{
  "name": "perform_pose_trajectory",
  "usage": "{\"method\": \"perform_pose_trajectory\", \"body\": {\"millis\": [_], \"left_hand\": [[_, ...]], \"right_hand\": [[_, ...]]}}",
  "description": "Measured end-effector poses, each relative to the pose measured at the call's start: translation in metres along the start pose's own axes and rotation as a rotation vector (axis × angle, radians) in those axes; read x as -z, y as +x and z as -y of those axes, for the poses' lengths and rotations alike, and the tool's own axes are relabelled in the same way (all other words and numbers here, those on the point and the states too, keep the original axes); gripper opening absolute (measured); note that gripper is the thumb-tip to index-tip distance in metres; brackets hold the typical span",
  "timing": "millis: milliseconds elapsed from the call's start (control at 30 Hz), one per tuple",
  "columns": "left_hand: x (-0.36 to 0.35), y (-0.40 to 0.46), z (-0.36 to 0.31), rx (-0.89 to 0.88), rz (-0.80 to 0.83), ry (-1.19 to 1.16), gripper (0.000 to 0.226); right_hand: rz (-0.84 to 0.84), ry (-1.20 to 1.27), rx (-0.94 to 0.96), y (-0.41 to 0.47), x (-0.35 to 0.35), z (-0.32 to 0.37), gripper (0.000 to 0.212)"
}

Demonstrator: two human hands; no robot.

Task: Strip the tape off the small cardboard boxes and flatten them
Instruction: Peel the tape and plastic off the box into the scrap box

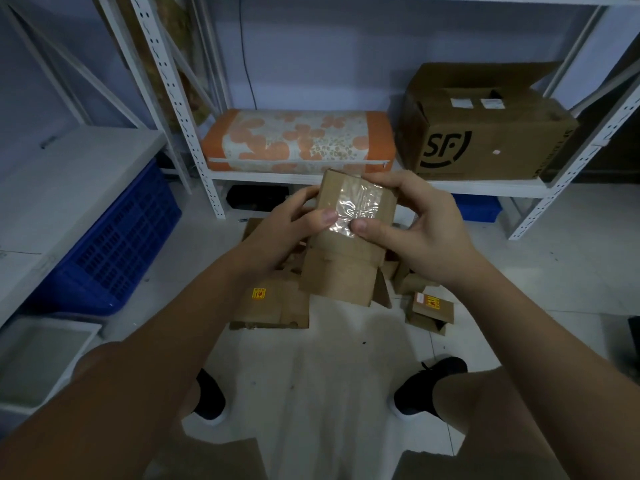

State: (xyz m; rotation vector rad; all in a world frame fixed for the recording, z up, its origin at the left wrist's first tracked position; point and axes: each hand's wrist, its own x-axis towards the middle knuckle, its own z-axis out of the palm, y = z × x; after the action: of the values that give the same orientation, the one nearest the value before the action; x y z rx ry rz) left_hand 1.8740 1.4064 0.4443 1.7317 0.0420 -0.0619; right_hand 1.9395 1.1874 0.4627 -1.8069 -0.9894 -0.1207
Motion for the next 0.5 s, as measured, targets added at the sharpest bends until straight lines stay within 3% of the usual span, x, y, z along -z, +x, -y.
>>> {"method": "perform_pose_trajectory", "body": {"millis": [133, 267, 367, 500], "left_hand": [[-0.004, -0.003, 0.002, -0.001, -0.005, 0.009, 0.084], [0.001, -0.005, 0.004, -0.035, -0.040, -0.002, 0.078], [0.003, -0.007, 0.004, -0.052, -0.041, 0.003, 0.077], [0.001, -0.007, 0.004, -0.056, -0.038, -0.001, 0.079]], "right_hand": [[-0.054, -0.051, -0.046, 0.002, 0.000, 0.002, 0.040], [0.037, -0.053, -0.058, 0.003, 0.007, 0.010, 0.040], [0.097, -0.099, 0.038, 0.001, 0.014, 0.011, 0.057], [0.130, -0.161, 0.149, 0.002, 0.018, 0.015, 0.038]]}}
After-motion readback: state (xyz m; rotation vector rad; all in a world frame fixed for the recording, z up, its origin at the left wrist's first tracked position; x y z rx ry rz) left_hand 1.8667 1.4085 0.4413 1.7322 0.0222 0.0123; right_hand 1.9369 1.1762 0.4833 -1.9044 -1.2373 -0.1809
